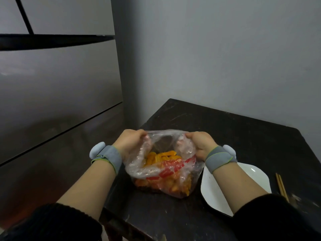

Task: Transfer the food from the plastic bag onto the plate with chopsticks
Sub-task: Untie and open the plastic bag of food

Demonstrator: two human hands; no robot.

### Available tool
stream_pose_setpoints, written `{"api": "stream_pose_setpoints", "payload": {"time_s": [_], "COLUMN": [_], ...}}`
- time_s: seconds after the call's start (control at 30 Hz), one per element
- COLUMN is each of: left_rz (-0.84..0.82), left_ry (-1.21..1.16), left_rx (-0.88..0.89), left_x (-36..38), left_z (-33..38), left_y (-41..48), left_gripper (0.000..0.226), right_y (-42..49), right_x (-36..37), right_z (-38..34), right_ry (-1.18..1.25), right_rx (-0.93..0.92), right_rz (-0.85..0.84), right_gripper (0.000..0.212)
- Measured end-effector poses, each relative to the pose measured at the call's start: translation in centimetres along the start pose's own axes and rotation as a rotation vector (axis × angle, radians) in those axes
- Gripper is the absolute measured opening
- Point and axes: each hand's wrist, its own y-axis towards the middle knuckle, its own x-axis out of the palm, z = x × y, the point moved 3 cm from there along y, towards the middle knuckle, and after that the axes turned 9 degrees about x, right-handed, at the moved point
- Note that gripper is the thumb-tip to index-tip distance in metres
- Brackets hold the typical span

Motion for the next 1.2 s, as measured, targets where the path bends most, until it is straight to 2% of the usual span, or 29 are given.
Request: {"api": "stream_pose_setpoints", "payload": {"time_s": [0.07,0.13,0.27,0.37,0.47,0.53,0.63,0.7,0.8,0.87,0.97,1.03,1.2], "left_rz": [-0.057,-0.096,-0.056,-0.092,-0.113,-0.058,0.076,0.197,0.404,0.468,0.418,0.35,0.145], "left_ry": [-0.286,-0.523,-0.793,-0.888,-0.922,-0.841,-0.542,-0.284,0.105,0.227,0.223,0.268,0.512], "left_rx": [-0.149,-0.253,-0.348,-0.374,-0.399,-0.385,-0.271,-0.164,0.044,0.178,0.347,0.421,0.377], "left_x": [0.7,1.3,0.6,0.8,1.4,1.1,0.1,-0.5,-1.2,-1.2,-0.3,0.8,4.0], "left_z": [-0.3,-0.3,-1.1,-2.1,-2.9,-3.6,-4.1,-3.6,-2.2,-1.0,0.8,1.6,1.2], "left_y": [0.8,1.3,2.9,3.8,4.2,4.5,4.6,4.1,2.8,1.3,-1.3,-3.2,-5.8], "left_gripper": [0.026,0.027,0.032,0.044,0.043,0.034,0.021,0.017,0.023,0.019,0.011,0.013,0.026], "right_y": [0.9,1.7,3.1,4.6,5.4,5.6,5.4,4.9,3.0,1.7,-0.4,-1.8,-4.1], "right_x": [0.3,0.5,0.5,0.5,0.3,-0.3,-1.4,-1.7,-2.2,-2.5,-2.9,-2.8,-2.0], "right_z": [-0.4,-0.5,-0.9,-1.2,-0.7,-0.6,-1.3,-2.0,-2.9,-3.4,-3.7,-3.3,-0.8], "right_ry": [0.078,0.099,0.087,0.06,0.004,-0.085,-0.235,-0.33,-0.477,-0.548,-0.721,-0.862,-1.202], "right_rx": [0.037,0.097,0.207,0.228,0.255,0.215,0.079,0.016,-0.116,-0.205,-0.3,-0.338,-0.265], "right_rz": [-0.043,-0.107,-0.19,-0.206,-0.197,-0.111,0.054,0.096,0.188,0.245,0.323,0.375,0.393], "right_gripper": [0.011,0.021,0.019,0.017,0.023,0.02,0.015,0.017,0.013,0.017,0.021,0.026,0.045]}}
